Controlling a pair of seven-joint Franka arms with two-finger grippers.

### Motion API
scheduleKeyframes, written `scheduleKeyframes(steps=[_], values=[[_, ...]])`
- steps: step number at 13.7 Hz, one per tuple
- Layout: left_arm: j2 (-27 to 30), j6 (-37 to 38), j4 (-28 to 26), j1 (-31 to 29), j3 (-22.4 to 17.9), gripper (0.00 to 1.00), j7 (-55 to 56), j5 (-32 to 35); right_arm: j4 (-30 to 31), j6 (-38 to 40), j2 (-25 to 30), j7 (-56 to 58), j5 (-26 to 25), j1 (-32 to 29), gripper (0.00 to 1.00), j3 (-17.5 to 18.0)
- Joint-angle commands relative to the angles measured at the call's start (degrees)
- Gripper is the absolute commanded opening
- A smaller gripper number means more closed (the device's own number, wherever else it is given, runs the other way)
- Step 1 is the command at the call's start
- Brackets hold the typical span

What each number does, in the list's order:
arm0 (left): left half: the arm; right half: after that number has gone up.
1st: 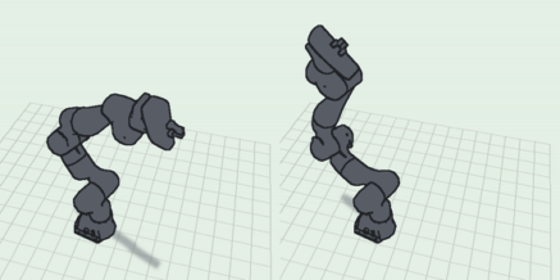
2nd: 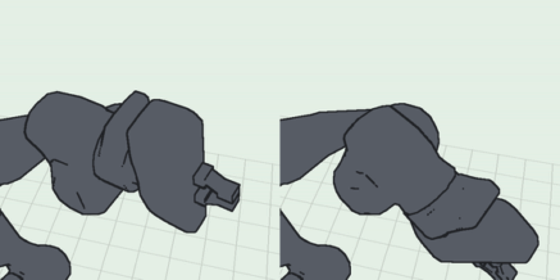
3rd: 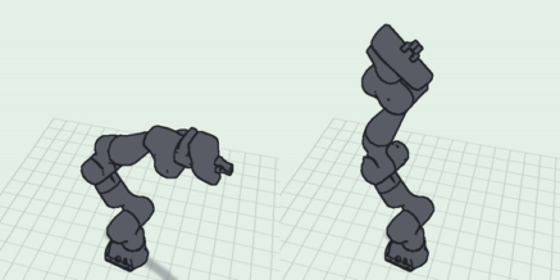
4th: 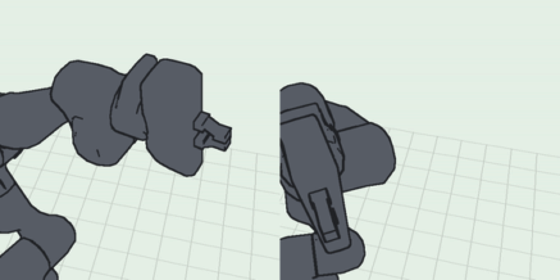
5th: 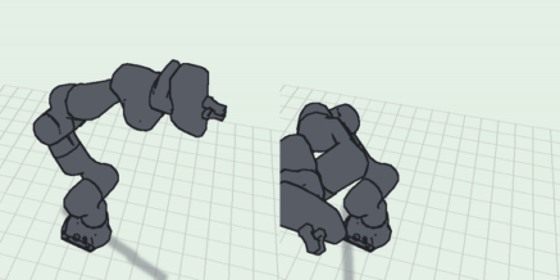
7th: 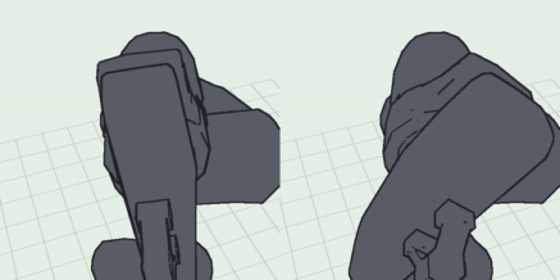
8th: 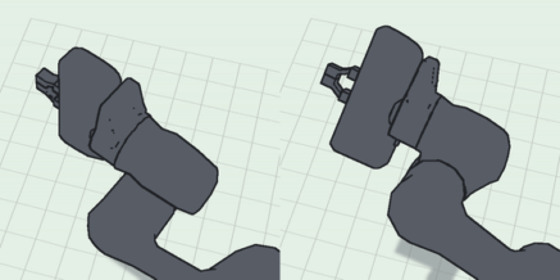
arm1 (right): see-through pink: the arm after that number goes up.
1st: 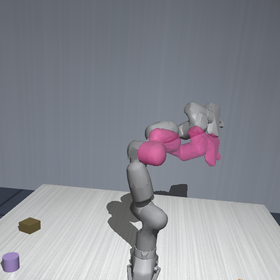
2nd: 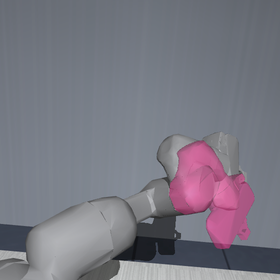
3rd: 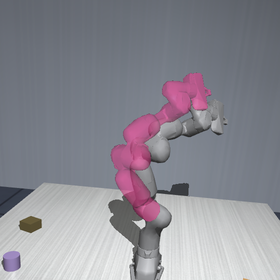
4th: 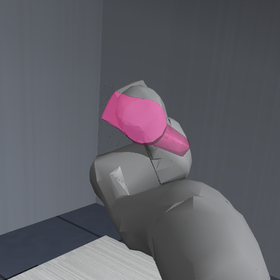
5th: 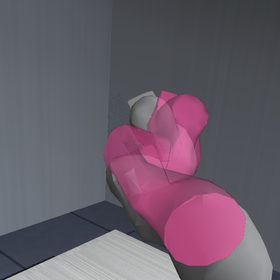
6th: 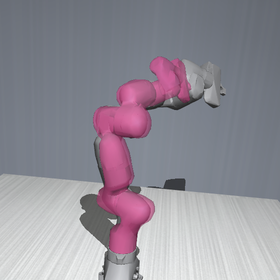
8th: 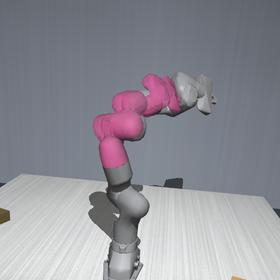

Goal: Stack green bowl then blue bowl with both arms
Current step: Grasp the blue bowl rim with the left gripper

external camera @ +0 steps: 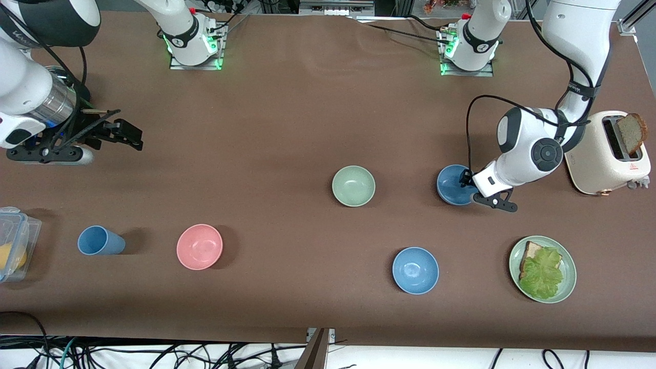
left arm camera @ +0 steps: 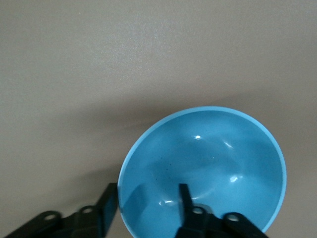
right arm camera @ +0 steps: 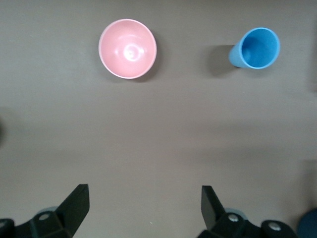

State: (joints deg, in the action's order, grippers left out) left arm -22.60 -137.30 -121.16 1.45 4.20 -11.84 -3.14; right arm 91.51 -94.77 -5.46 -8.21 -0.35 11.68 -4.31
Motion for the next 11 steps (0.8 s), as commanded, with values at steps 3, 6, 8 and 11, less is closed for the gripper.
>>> scheduleKeyframes(steps=[3,6,8,11], values=[[-0.69,-0.08,0.04,-0.22,-0.06,0.0,-2.74,-1.25,-1.69,3.63,0.1,1.27,-2.56,0.27,1.0,-0.35],[0.19,0.62,0.83,-0.22,-0.07,0.0,-2.93,-1.17,-1.69,4.51,0.1,1.01,-2.47,0.18,1.0,-0.35],[1.5,6.74,4.94,0.39,0.2,0.0,-2.66,-1.25,-1.69,4.51,0.1,0.92,-2.47,0.27,1.0,-0.35],[-0.15,17.74,16.62,2.84,0.99,0.0,-1.96,-1.69,-1.69,4.42,0.1,0.92,-2.38,0.18,1.0,-0.43]])
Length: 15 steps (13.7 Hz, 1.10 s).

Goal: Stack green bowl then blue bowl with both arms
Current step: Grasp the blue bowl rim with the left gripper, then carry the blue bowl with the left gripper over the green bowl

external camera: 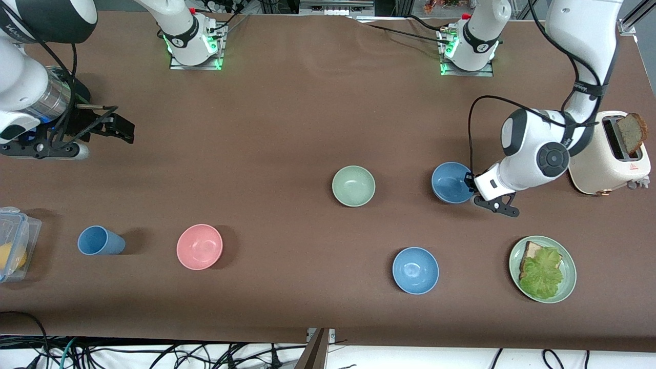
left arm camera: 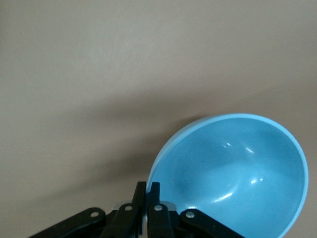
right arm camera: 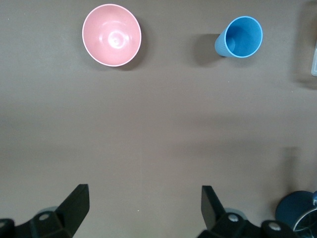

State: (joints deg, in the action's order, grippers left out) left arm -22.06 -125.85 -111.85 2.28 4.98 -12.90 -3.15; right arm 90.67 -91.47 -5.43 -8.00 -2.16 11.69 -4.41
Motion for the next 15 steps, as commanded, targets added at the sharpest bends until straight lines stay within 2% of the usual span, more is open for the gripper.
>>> scheduleKeyframes(steps=[1,4,9,11,15], values=[[-1.31,8.06,10.31,4.11,0.2,0.0,-0.29,-1.94,-0.84,1.12,0.07,0.71,-0.57,0.17,1.0,-0.34],[-3.42,10.89,16.21,11.75,0.2,0.0,8.81,-2.21,-0.84,0.95,0.07,0.71,-0.39,0.17,1.0,-0.34],[-14.91,10.89,30.36,23.62,0.2,0.0,29.21,-2.21,-0.84,0.95,0.07,0.62,-0.39,0.08,1.0,-0.34],[-17.21,10.8,31.08,26.88,0.11,0.0,33.53,-1.43,-0.84,0.95,0.07,0.62,-0.39,0.08,1.0,-0.34],[-18.72,10.45,30.82,27.08,0.03,0.0,33.29,-1.24,-0.84,0.95,0.07,0.71,-0.39,-0.18,1.0,-0.42]])
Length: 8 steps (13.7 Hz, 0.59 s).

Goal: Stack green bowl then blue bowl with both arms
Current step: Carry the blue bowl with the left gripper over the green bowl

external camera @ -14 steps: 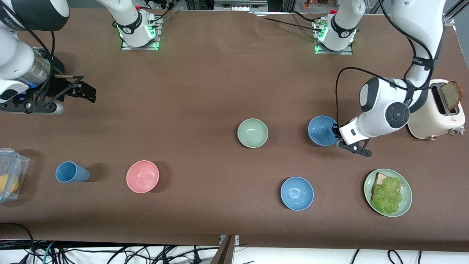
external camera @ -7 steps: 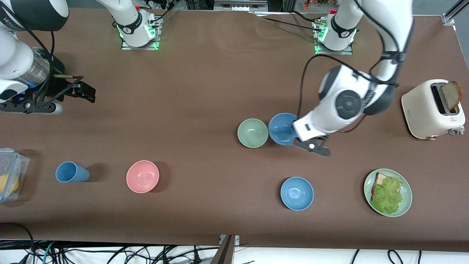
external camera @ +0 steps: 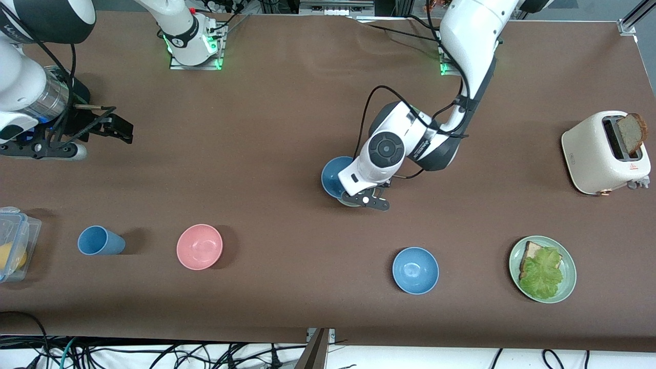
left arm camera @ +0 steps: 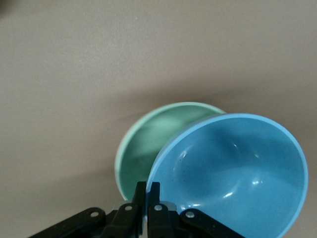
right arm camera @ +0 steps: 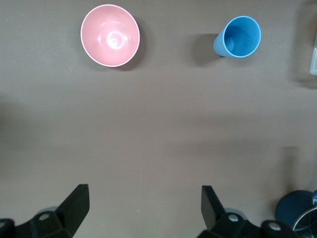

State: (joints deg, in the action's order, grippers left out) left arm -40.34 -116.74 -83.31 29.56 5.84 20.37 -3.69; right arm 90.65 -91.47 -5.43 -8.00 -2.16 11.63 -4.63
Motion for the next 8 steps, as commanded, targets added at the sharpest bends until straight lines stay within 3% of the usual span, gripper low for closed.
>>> scheduleKeyframes(steps=[1,8], values=[[-0.45,1.51,2.28,-0.21,-0.83,0.0,0.11,-0.71,-0.83,0.95,0.07,0.71,-0.3,-0.12,1.0,-0.12],[-0.53,1.69,2.37,-2.49,-1.27,0.0,-3.23,-0.71,-0.83,0.77,0.07,0.71,-0.3,-0.12,1.0,-0.12]])
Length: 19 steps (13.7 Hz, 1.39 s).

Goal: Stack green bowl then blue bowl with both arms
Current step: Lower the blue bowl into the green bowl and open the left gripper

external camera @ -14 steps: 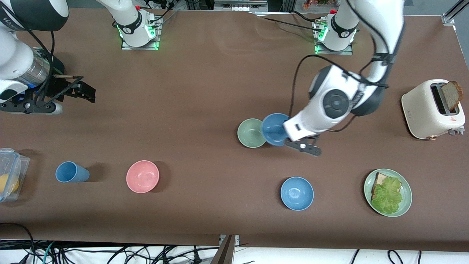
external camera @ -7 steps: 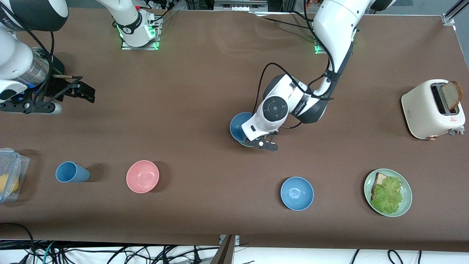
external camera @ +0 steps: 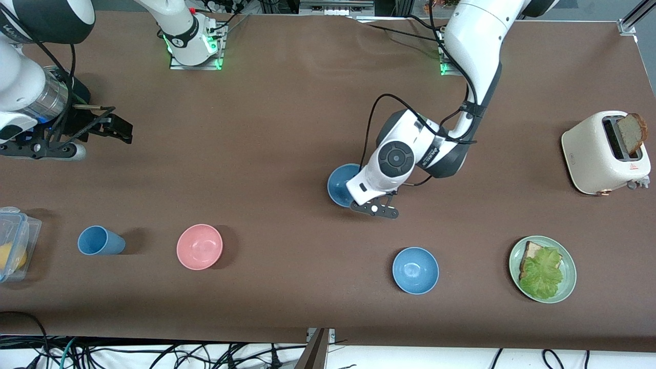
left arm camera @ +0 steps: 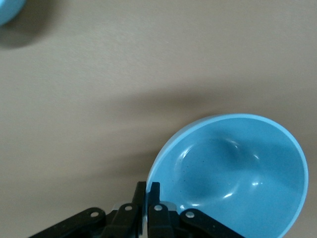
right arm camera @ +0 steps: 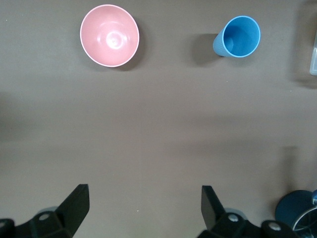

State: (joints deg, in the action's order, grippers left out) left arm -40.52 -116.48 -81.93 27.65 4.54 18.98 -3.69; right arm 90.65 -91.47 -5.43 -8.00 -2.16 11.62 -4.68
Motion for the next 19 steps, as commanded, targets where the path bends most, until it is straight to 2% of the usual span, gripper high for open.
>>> scheduleKeyframes(steps=[1,11,12,13,17,19], values=[[-0.27,1.43,0.98,-0.58,0.03,0.0,-1.85,-0.71,-0.83,0.77,0.07,0.62,-0.3,-0.1,1.0,-0.07],[-0.18,2.75,-0.51,1.09,0.47,0.0,-1.23,-0.79,-0.83,0.68,0.07,0.62,-0.3,-0.19,1.0,-0.07],[0.0,2.75,-0.34,0.66,0.3,0.14,-0.97,-0.88,-0.83,0.68,0.07,0.62,-0.3,-0.11,1.0,-0.15],[0.0,2.75,-0.51,0.3,0.21,0.99,-0.97,-1.06,-0.83,0.68,0.07,0.71,-0.3,-0.19,1.0,-0.07],[1.31,3.27,0.02,-0.4,0.03,1.0,-1.14,-1.06,-0.83,0.68,0.07,0.62,-0.3,-0.19,1.0,-0.15],[4.11,6.69,0.45,-2.41,-0.05,1.0,-1.14,-0.8,-0.83,0.6,0.07,0.71,-0.3,-0.19,1.0,-0.07]])
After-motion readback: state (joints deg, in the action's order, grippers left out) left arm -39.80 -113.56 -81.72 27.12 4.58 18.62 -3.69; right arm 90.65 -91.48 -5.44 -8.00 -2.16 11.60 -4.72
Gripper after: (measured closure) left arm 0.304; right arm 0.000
